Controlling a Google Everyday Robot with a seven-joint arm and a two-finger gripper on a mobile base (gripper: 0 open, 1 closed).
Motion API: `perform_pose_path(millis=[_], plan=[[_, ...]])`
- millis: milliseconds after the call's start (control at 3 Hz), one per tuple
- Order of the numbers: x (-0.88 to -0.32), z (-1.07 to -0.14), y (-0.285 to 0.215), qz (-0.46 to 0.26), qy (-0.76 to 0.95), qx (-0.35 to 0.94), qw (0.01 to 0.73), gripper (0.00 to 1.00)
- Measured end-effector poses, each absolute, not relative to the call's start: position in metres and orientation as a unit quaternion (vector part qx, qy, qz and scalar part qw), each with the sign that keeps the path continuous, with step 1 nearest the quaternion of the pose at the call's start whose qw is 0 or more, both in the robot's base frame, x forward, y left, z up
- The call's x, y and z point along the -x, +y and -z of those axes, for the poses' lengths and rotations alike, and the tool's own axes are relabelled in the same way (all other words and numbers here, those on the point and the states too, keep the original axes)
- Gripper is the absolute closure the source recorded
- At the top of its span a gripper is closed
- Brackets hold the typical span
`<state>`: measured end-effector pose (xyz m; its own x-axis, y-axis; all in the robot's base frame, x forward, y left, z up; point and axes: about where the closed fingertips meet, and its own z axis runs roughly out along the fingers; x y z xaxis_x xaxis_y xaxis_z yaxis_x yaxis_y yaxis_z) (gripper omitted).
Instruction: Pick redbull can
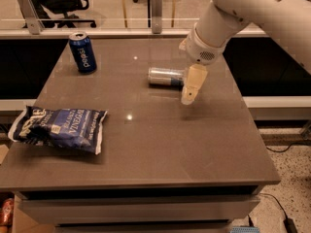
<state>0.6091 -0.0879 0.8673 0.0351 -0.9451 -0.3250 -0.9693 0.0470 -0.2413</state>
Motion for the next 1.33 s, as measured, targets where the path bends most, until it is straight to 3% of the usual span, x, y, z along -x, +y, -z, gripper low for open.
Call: perform_pose_path(millis=[667, 1000, 1333], plan=[[-0.627, -0.834, -0.062, -0.05, 0.687, 0.701, 0.185, 0.0], [-0.63, -0.824, -0.052, -0.058, 0.682, 0.706, 0.178, 0.16], [-0.631, -0.818, -0.047, -0.063, 0.68, 0.71, 0.173, 0.4]])
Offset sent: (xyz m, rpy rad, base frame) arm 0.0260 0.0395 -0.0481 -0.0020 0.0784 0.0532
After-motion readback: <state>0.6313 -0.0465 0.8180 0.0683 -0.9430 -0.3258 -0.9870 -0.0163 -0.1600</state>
